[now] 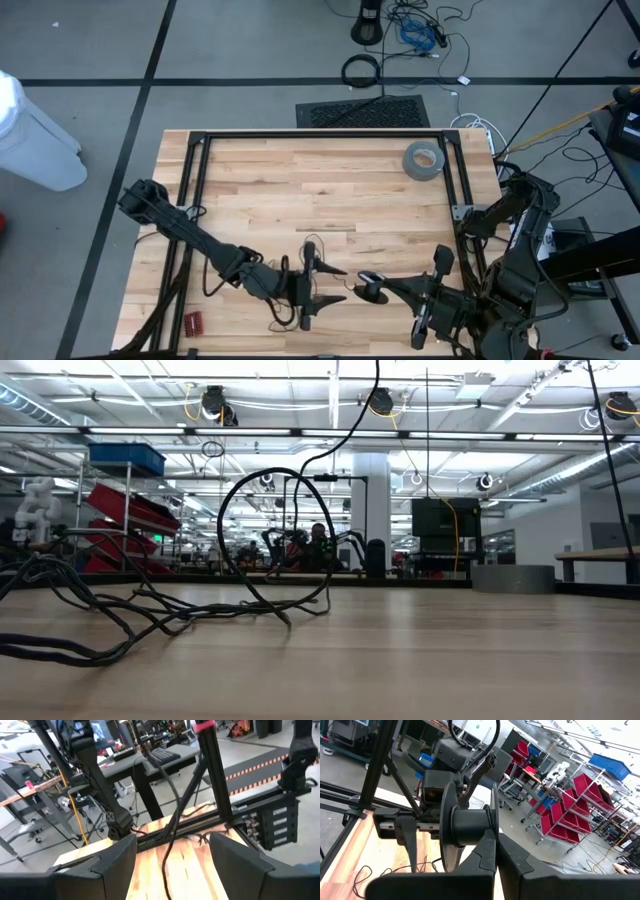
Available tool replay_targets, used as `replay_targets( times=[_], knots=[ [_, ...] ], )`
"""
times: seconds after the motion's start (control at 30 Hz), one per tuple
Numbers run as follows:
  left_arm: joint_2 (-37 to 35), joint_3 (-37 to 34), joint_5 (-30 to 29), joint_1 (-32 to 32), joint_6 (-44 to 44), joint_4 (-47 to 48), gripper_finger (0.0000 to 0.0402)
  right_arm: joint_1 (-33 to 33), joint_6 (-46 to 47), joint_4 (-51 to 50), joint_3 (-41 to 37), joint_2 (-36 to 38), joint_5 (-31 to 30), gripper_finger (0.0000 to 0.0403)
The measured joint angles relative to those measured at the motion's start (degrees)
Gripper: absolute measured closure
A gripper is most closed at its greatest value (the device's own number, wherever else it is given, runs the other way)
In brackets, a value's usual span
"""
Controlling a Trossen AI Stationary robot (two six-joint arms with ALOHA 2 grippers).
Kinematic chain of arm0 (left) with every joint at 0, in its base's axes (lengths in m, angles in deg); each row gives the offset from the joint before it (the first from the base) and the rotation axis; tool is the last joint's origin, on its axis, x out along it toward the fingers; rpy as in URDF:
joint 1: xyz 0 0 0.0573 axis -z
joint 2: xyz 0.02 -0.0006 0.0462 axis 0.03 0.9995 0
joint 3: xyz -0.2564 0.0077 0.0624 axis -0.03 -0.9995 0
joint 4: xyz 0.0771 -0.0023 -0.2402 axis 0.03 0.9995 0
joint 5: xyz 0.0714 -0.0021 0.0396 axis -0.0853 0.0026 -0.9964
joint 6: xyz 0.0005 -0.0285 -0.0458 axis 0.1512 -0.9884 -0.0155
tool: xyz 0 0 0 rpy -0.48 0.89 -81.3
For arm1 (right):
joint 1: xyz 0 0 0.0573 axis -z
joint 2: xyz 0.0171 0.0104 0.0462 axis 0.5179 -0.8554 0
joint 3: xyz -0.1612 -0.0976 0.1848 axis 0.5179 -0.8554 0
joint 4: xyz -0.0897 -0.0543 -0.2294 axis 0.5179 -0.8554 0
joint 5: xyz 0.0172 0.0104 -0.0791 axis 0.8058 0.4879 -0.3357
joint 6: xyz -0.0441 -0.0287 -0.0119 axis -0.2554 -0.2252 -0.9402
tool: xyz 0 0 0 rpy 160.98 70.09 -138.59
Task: Coil cords
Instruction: Uncoil the black wire from the spool
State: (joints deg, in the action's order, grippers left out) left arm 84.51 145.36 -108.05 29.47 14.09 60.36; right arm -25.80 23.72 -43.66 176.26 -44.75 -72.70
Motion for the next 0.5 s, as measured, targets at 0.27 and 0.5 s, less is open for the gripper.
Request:
replay_targets(
  times=[0.27,0.5],
  knots=[
    [0.8,0.0,0.0,-0.3,1.4,-1.9,0.0143,0.0,0.0,0.0,0.0,0.0,0.0,0.0403],
    [0.8,0.0,0.1,-0.3,1.5,-1.9,0.0152,0.0,0.0,-0.1,0.0,0.0,0.0,0.0403]
  ],
)
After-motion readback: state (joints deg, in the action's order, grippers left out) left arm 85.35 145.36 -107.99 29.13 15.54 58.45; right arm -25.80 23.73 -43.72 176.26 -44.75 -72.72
